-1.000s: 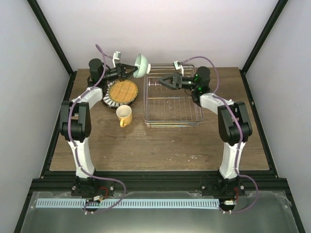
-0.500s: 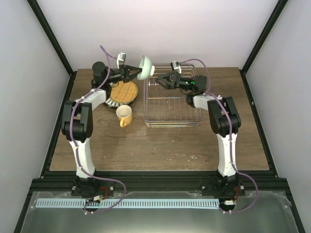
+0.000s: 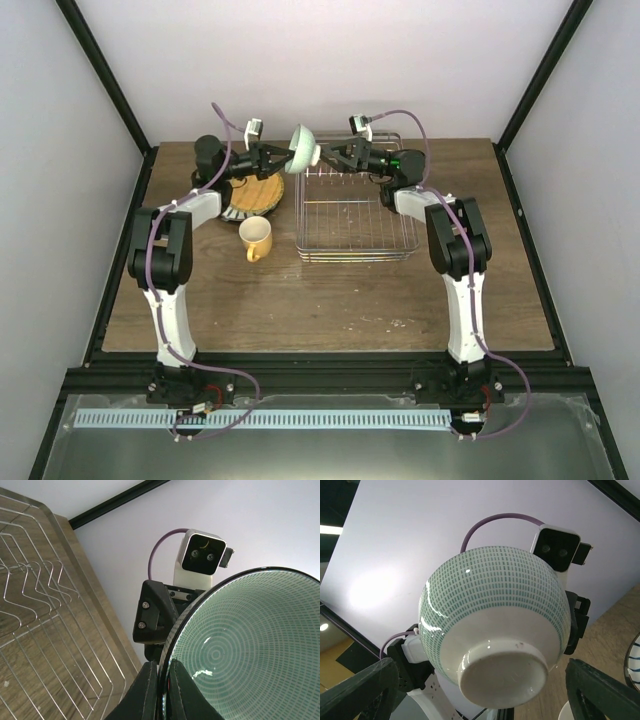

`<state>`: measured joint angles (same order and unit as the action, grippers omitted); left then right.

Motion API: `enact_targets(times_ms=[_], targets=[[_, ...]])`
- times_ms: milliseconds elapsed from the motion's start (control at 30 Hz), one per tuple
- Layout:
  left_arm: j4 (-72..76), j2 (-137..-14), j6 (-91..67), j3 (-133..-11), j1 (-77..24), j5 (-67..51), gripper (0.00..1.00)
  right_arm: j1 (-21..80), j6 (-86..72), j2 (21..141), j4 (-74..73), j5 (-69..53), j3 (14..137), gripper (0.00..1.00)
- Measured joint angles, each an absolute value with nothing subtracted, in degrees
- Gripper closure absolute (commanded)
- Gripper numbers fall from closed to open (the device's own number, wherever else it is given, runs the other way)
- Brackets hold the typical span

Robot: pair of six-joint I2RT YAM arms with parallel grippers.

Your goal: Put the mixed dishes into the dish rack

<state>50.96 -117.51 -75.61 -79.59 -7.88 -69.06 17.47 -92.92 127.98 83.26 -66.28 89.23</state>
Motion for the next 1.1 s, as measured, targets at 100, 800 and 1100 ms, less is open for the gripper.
enact_targets(times_ms=[100, 800, 1100], targets=[[51.4, -117.5, -75.8, -79.6, -8.1, -69.0, 1.0, 17.6, -93.3, 128.0, 83.2, -66.2, 89.2, 0.09], [54.2, -119.9, -77.9, -82.5, -9.0, -67.6, 1.0, 19.5, -93.8, 129.8, 83.1, -66.2, 90.8, 0.16], [54.3, -119.9, -77.9, -82.3, -9.0, -67.5, 1.0, 19.3, -92.1, 129.8, 81.7, -66.4, 91.4, 0.13]])
